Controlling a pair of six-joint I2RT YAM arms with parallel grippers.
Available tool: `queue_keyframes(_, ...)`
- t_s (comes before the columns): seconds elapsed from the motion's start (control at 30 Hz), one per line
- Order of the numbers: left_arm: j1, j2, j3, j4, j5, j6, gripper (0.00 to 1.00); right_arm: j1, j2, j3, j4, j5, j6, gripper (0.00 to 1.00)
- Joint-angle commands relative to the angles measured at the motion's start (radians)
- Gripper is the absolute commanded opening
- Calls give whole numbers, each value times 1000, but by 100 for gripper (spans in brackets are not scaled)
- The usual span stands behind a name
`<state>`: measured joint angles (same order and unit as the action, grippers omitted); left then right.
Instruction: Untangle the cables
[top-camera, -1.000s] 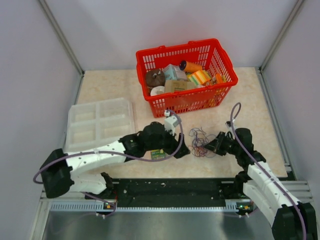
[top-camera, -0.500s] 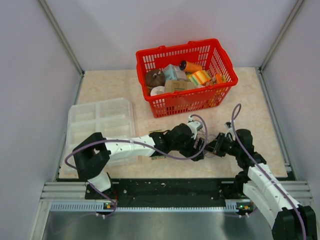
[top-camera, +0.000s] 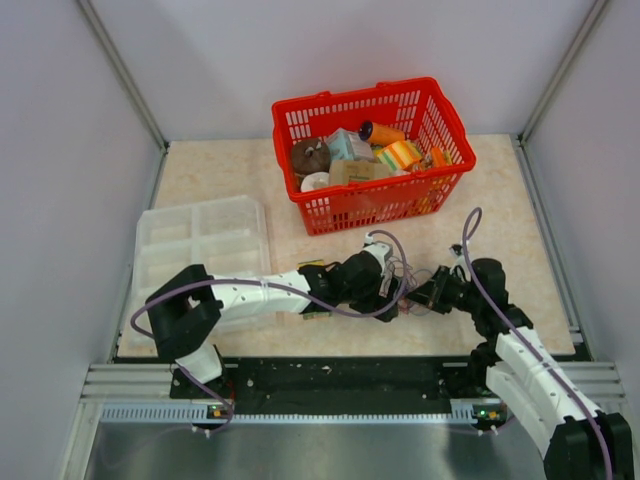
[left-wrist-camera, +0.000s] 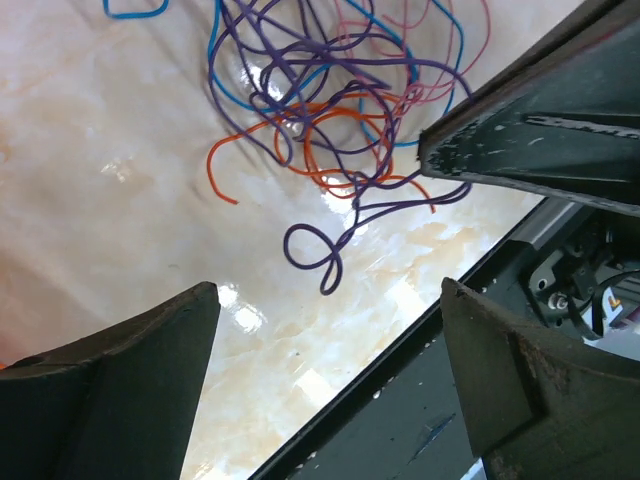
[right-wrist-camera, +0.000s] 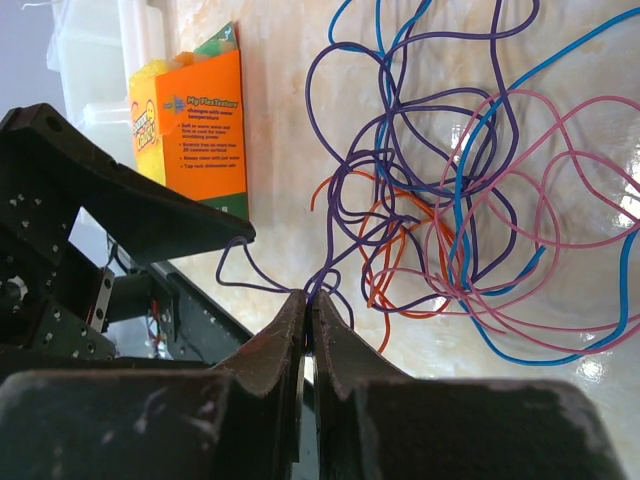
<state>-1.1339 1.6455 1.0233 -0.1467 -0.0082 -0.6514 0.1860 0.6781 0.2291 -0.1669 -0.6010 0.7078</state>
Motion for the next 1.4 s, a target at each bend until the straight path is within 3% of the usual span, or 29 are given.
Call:
queue_keyframes(0.0, 3, 13, 29, 13, -14, -5, 91, 6, -18, 45, 7, -8, -24, 3)
queue_keyframes(0.13, 3, 34, 50, 90, 59, 6, 72, 4, -20, 36, 6, -16, -13, 3)
queue_keyframes(0.27, 3, 74, 101, 65, 36, 38, 46, 6, -41, 35, -16, -28, -11, 4)
queue_keyframes(0.3, 3, 83, 122, 46, 24, 50, 37, 4, -49, 36, -26, -23, -13, 5)
queue_keyframes(0.37, 3, 106, 168, -17, -25, 71, 9, 4, -60, 41, -45, -7, -14, 8)
queue_keyframes(0.4, 2, 106, 193, -52, -53, 78, 0, 4, -61, 41, -52, 4, -11, 11)
queue_keyframes(0.47, 0, 67, 201, -96, -78, 97, 0, 6, -60, 41, -62, 18, -7, 25)
queue_keyframes(0.6, 0, -166, 100, 4, -41, 183, 0, 6, -37, 36, -66, 78, -13, 47)
queue_keyframes(0.73, 2, -323, 78, 53, 4, 208, 0, 4, 12, 36, -30, 104, 4, 52)
queue_keyframes(0.8, 2, -368, 93, 50, 91, 208, 0, 6, 31, 26, 25, 81, 36, 52)
queue_keyframes(0.97, 2, -424, 181, -2, 157, 222, 0, 4, 37, -30, 158, 36, 108, 66)
queue_keyframes(1.07, 2, -435, 237, -27, 177, 223, 0, 4, 57, -40, 213, 21, 128, 66)
queue_keyframes(1.27, 2, -473, 397, -79, 224, 274, 0, 4, 132, -37, 175, 125, 125, 50)
queue_keyframes(1.37, 2, -515, 564, -145, 234, 321, 0, 4, 158, -51, 170, 197, 199, 47)
